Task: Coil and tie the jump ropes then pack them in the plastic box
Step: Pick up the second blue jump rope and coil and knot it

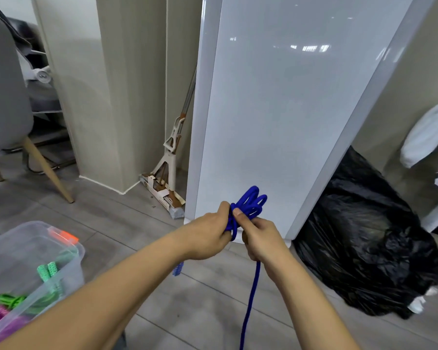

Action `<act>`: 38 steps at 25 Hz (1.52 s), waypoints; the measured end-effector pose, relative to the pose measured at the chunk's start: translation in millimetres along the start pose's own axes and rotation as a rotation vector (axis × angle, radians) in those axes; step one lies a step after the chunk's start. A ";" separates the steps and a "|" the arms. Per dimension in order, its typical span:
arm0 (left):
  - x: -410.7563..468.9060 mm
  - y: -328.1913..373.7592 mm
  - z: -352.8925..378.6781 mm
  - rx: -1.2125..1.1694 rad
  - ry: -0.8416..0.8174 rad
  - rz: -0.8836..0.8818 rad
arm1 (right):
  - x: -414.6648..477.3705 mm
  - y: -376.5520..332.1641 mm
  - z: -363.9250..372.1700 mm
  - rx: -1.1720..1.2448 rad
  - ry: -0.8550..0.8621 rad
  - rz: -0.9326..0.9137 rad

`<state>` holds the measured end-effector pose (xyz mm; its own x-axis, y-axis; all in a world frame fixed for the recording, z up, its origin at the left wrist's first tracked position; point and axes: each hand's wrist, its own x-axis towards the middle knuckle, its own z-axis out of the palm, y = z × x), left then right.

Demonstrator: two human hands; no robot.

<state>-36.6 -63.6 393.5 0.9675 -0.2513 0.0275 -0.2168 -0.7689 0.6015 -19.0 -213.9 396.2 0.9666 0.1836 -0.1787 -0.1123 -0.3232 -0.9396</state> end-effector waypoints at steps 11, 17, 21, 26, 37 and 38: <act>4.1 -9.5 -13.3 -0.260 0.275 -0.033 | 1.3 -6.9 -20.6 -0.184 -0.115 -0.107; 13.4 -28.6 -15.6 0.044 0.386 -0.177 | -13.2 -16.6 -31.2 -0.713 -0.186 -0.348; 2.8 -29.4 -28.8 0.153 -0.038 -0.055 | -23.1 -35.9 -51.4 -0.506 -0.065 -0.501; -15.3 12.0 -27.9 -0.504 -0.465 0.066 | -2.9 -20.8 -69.6 0.046 -0.009 -0.323; 11.7 -30.5 -15.0 -0.333 0.367 -0.159 | -16.2 -16.5 -23.8 -0.685 -0.300 -0.310; 11.5 -36.9 -15.5 -0.149 0.303 -0.123 | -15.6 -17.7 -27.1 -0.670 -0.259 -0.344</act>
<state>-15.5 -29.0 384.0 0.9846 0.0406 0.1701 -0.0970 -0.6825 0.7244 -25.8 -236.2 423.5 0.8286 0.5576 -0.0499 0.4243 -0.6835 -0.5939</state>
